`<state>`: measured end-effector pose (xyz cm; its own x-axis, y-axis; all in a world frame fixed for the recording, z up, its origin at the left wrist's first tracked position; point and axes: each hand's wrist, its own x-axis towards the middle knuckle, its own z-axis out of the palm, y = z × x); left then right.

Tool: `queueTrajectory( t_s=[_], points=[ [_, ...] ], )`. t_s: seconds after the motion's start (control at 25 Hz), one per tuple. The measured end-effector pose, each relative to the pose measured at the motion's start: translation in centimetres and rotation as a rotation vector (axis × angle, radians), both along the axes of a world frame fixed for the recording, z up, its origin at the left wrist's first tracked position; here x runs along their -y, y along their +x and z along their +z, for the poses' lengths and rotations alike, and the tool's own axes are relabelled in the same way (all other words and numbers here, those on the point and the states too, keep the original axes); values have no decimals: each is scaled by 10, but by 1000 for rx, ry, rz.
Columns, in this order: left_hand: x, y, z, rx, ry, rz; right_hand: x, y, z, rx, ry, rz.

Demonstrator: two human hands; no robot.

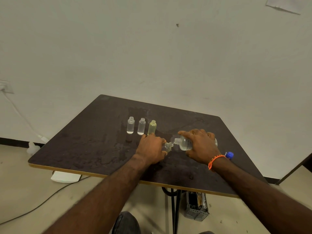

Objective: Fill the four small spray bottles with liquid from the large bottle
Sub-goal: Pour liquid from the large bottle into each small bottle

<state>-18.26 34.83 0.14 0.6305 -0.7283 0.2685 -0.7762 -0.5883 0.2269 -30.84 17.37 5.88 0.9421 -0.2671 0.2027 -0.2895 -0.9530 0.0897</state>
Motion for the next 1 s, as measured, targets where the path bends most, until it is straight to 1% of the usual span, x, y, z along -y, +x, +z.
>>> queueTrajectory(
  t_s=[0.2, 1.0],
  points=[
    [1, -1, 2, 14, 18, 3, -1, 1, 1, -2, -9, -1],
    [0, -1, 3, -25, -5, 5, 0, 1, 4, -30, -27, -6]
  ],
)
